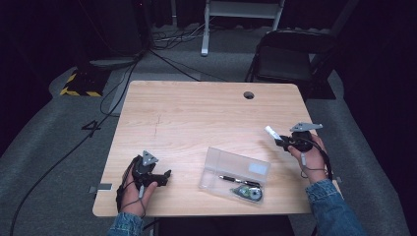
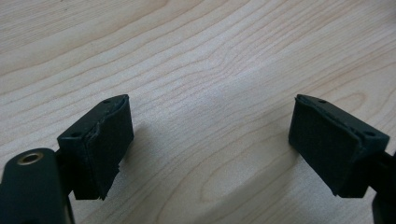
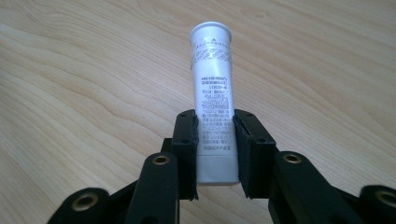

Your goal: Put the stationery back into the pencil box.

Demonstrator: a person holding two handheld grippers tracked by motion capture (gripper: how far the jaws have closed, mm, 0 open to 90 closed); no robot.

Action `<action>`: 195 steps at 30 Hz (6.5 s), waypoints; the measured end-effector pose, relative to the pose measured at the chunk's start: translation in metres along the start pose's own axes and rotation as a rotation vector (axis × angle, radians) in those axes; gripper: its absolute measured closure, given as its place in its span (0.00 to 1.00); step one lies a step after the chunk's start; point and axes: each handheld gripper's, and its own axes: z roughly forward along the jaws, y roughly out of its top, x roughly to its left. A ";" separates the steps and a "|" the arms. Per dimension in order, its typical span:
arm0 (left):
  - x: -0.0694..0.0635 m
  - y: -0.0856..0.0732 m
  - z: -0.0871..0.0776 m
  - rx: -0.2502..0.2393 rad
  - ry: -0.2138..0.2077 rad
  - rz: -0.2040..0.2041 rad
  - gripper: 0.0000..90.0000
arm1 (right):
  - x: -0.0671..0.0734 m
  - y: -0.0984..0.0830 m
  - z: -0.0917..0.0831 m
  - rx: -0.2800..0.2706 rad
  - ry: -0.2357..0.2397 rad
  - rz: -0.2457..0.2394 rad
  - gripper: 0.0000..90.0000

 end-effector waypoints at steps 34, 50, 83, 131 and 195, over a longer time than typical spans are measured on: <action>0.000 0.001 0.000 0.001 0.000 -0.004 0.16 | 0.067 0.044 -0.056 -0.110 0.170 -0.169 0.80; 0.000 0.001 0.001 0.000 -0.001 -0.003 0.16 | 0.090 0.050 -0.061 -0.102 0.237 -0.228 0.80; 0.000 0.002 0.002 -0.001 -0.007 0.004 0.16 | 0.155 0.045 -0.032 0.035 0.498 -0.459 0.80; 0.000 0.002 0.002 0.000 -0.007 0.005 0.16 | 0.172 0.028 0.010 0.208 0.546 -0.579 0.80; 0.001 0.003 0.003 0.004 -0.005 0.012 0.16 | 0.165 0.023 0.012 0.175 0.503 -0.513 0.70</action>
